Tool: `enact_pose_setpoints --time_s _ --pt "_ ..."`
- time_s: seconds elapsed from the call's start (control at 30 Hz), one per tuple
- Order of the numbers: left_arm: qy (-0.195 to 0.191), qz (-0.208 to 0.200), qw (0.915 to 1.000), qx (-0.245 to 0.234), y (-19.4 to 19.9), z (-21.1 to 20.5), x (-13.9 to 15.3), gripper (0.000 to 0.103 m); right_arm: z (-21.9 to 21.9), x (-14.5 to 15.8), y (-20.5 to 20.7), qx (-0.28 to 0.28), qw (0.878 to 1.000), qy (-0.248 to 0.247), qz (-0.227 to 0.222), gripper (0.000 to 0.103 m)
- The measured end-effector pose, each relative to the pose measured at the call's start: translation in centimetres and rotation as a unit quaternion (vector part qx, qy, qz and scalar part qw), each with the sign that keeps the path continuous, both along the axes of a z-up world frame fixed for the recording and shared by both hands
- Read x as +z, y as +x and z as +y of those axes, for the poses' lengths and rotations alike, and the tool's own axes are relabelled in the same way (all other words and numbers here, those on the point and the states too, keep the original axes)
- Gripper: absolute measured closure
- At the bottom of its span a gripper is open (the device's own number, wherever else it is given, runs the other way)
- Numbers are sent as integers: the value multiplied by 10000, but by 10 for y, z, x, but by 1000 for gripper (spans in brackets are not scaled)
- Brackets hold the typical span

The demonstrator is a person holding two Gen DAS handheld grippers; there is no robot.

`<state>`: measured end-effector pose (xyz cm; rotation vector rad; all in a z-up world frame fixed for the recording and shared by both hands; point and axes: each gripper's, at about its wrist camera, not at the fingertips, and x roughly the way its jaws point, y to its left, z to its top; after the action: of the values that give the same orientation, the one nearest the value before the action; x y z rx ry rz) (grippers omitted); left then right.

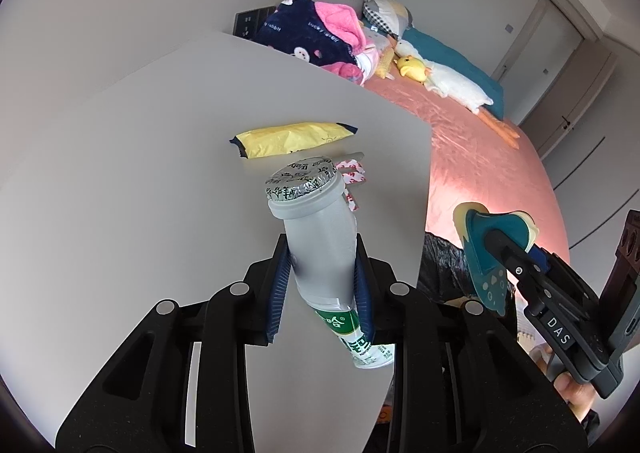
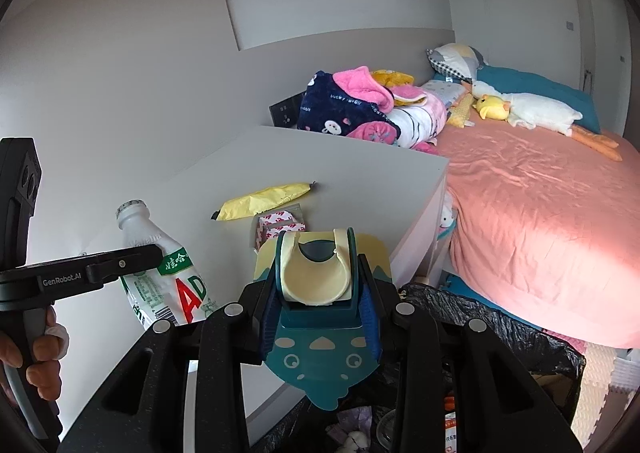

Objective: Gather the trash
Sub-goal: 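Carry the AD bottle and teal holder over the black trash bag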

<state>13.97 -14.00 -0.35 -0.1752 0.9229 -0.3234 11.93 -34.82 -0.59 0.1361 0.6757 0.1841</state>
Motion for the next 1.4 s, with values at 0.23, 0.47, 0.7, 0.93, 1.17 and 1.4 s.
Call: enact_pose_setpoints --time_s 0.23,0.47,0.7,0.93,1.17,1.4 --pt "16 -94 9997 -224 -16 -21 8 74 -18 6 -21 -159 9998 14 -84 67" --pt "24 -90 9988 -489 -28 -46 9 74 -39 8 -39 -364 9993 13 -104 67" --pt "52 -8 9969 -783 -40 -75 4 74 -56 11 -57 -528 9985 12 -142 67" --pt "111 47 9945 -1037 -50 -99 -1 74 -73 10 -74 -660 9977 12 -139 67" --pt "204 41 9913 -1299 -61 -124 -1 74 -92 10 -88 -841 9963 36 -143 67" --pt "327 31 9861 -1629 -73 -150 -2 74 -110 12 -101 -1054 9943 3 -147 67"
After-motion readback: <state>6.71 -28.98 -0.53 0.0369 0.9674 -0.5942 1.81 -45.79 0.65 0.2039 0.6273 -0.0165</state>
